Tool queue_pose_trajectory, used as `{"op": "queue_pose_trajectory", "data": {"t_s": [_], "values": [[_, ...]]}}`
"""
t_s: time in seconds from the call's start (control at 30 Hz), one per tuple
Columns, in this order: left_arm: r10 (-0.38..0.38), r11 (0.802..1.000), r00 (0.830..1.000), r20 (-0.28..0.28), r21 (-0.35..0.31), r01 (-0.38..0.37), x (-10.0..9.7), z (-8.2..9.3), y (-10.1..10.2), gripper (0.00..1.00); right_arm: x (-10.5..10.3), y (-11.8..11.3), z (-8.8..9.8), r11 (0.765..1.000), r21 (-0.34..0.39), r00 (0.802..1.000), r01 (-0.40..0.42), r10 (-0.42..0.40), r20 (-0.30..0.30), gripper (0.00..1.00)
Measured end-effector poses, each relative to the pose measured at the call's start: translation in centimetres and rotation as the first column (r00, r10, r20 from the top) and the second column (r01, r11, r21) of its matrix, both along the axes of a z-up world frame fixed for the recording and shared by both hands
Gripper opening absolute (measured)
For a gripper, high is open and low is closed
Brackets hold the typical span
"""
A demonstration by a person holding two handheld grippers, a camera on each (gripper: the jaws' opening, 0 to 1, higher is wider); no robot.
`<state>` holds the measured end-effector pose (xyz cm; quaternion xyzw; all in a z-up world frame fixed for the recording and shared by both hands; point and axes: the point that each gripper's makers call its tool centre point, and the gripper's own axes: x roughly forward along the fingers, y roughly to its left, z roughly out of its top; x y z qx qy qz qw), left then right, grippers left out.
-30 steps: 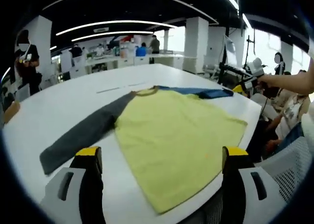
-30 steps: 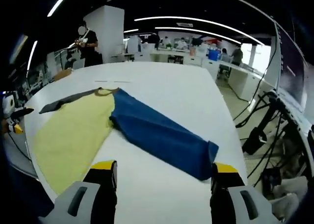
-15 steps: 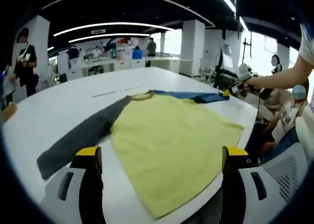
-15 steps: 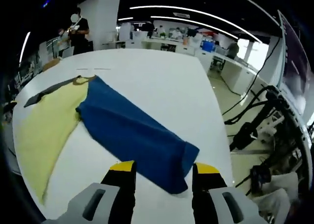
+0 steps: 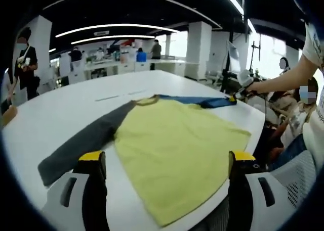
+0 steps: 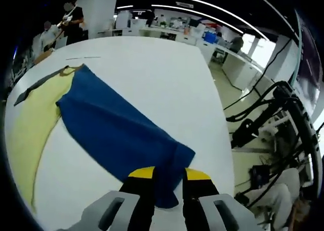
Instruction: Fold the garment on the visible template until the final outline fits inside the template.
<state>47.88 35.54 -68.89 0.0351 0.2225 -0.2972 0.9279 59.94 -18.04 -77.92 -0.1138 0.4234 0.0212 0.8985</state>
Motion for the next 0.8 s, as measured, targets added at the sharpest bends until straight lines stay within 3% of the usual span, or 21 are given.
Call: {"op": "queue_pose_trajectory", "data": {"t_s": [0.13, 0.43, 0.6, 0.8], "values": [[0.002, 1.0, 1.0, 0.013, -0.002, -0.002, -0.1, 0.3, 0.0, 0.96, -0.9, 0.3, 0.3, 1.0, -0.003, 0.999, 0.027, -0.027, -0.022, 0.0], [0.006, 1.0, 1.0, 0.011, 0.0, -0.006, -0.2, 0.1, 0.1, 0.94, -1.3, 0.4, 1.5, 0.996, 0.019, 0.996, 0.084, -0.084, -0.013, 0.0], [0.004, 1.0, 1.0, 0.011, -0.004, -0.004, -0.3, 0.2, -0.1, 0.94, -1.0, 0.6, 2.2, 0.997, 0.007, 0.997, 0.071, -0.071, -0.006, 0.0], [-0.005, 1.0, 1.0, 0.01, -0.006, 0.005, -0.2, 0.3, -0.3, 0.94, -0.6, 1.1, 2.7, 0.994, 0.049, 0.995, 0.1, -0.1, -0.005, 0.0]]}}
